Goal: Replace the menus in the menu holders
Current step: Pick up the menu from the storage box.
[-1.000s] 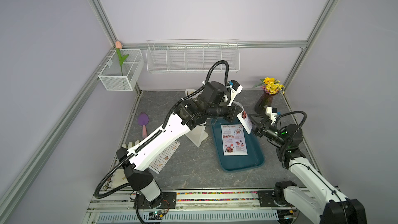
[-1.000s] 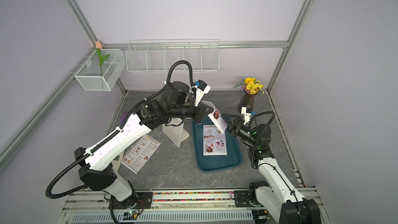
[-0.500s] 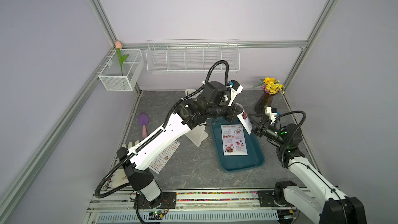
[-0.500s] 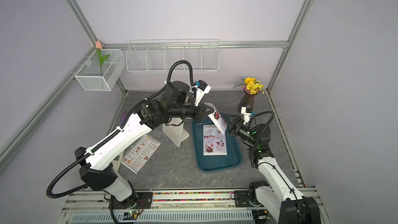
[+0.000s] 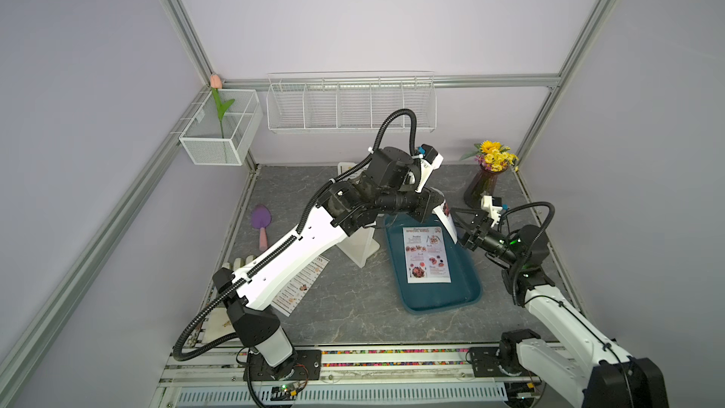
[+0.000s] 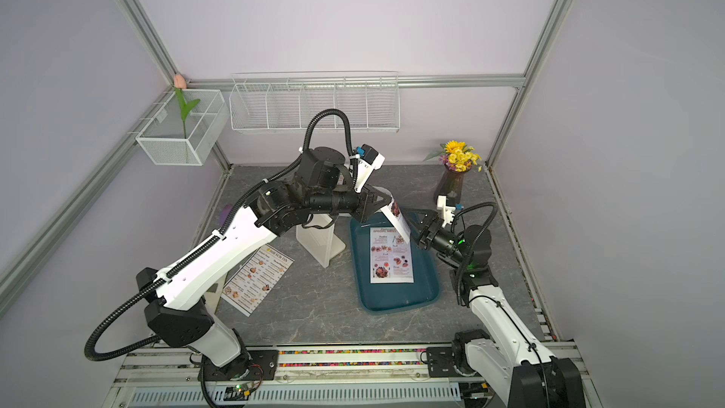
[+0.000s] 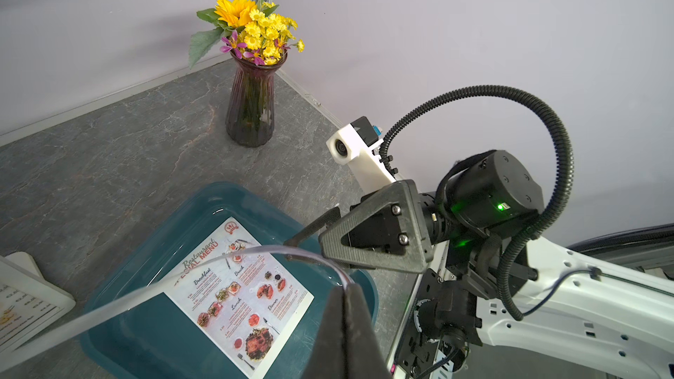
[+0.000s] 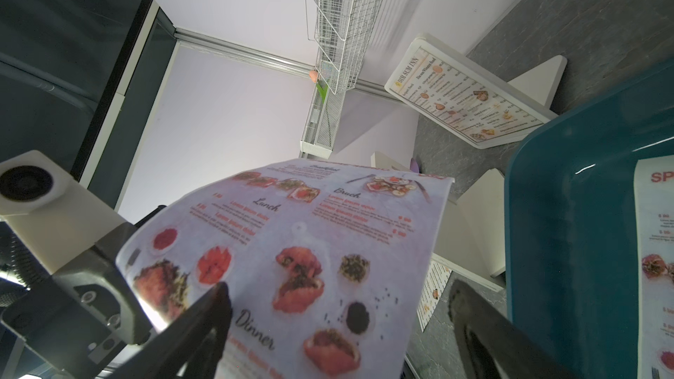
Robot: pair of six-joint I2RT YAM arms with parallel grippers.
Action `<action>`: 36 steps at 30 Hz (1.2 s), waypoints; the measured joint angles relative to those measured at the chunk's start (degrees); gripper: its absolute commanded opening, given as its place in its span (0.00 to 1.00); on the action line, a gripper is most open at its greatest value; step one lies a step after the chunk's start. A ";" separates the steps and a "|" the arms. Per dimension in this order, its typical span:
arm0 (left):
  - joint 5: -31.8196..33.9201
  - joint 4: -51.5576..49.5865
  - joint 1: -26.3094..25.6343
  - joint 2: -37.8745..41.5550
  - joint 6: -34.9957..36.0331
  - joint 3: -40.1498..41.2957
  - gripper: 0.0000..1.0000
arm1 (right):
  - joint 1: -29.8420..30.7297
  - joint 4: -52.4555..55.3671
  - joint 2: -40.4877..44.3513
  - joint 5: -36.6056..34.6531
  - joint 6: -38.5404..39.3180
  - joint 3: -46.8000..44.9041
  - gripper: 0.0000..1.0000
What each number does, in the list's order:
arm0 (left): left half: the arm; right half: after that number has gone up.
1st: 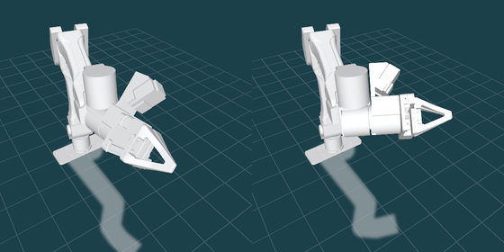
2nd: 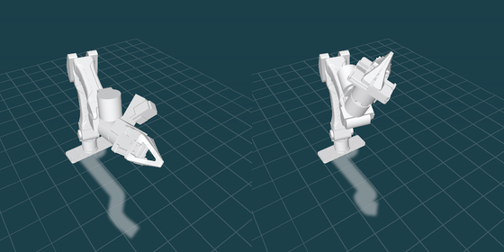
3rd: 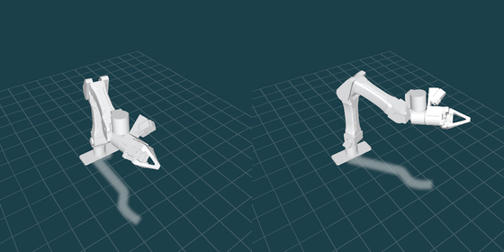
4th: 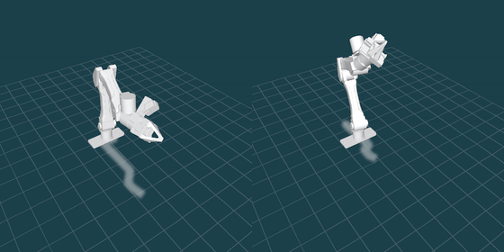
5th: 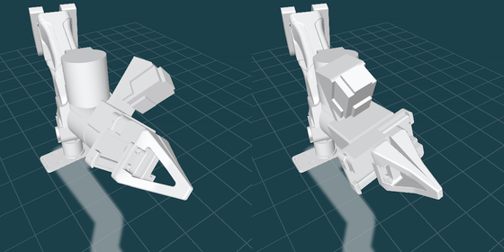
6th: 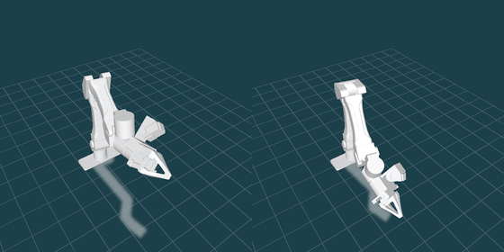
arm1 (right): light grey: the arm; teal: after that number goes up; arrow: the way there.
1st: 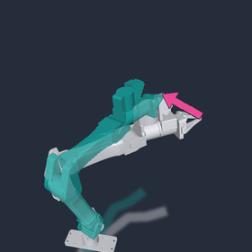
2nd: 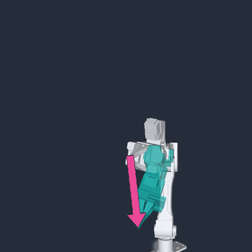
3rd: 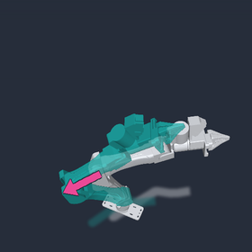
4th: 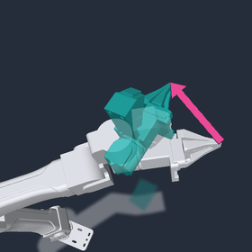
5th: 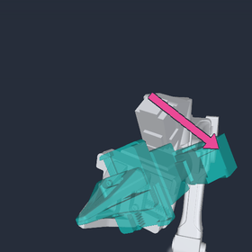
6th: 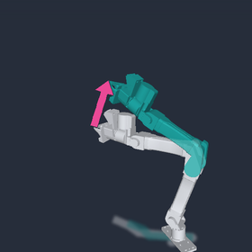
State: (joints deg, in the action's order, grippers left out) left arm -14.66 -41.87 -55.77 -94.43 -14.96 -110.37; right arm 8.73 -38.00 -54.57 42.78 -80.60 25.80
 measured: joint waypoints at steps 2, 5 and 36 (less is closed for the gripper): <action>-0.17 0.00 0.00 0.00 0.00 0.02 0.00 | -0.17 1.92 1.11 -0.20 -0.04 0.00 0.93; -0.50 0.17 0.00 0.00 0.00 0.09 0.00 | -1.27 4.87 3.06 -0.35 -0.07 0.13 0.93; -6.86 12.94 5.57 3.80 -3.91 13.38 0.00 | -7.67 -2.84 2.45 -1.75 -14.75 0.85 1.00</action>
State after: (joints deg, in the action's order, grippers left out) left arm -21.52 -28.93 -50.19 -90.63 -18.87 -96.99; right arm 1.06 -40.84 -52.12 41.04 -95.35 26.65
